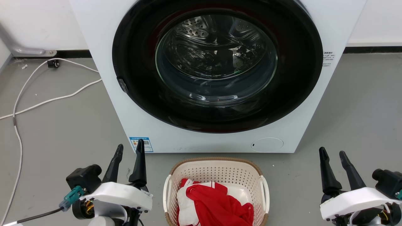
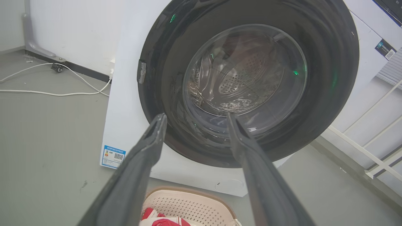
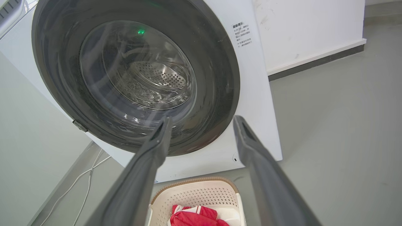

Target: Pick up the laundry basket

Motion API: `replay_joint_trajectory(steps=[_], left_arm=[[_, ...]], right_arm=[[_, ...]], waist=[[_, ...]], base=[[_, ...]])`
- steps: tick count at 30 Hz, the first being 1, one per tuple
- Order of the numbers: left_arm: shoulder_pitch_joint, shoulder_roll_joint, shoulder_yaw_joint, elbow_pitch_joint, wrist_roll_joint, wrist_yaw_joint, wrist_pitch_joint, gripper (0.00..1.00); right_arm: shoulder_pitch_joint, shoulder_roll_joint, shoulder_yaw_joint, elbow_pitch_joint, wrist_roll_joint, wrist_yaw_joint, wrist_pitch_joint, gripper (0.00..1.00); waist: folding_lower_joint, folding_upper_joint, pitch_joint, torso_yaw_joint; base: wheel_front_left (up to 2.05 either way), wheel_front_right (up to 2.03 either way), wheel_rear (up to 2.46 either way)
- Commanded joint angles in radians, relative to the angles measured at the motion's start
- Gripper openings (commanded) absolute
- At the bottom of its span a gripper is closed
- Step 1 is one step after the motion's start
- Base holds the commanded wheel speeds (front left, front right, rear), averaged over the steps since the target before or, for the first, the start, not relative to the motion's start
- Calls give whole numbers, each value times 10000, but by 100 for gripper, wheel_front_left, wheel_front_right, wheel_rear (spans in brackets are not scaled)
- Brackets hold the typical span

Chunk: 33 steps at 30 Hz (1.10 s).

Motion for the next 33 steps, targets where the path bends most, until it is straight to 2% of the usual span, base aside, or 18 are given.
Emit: replay_joint_trajectory(steps=[1, 33], left_arm=[[-177, 70, -32, -99, 288, 37, -104, 100], [-203, 102, -413, 240, 3181, 467, -814, 100]], right_arm=[[-27, 11, 25, -151, -277, 0, -98, 100], [202, 36, 351, -313, -3230, 0, -435, 100]], waist=[[0, -1, 3, 5], [0, -1, 103, 37]], base=[[0, 0, 0], [0, 0, 0]])
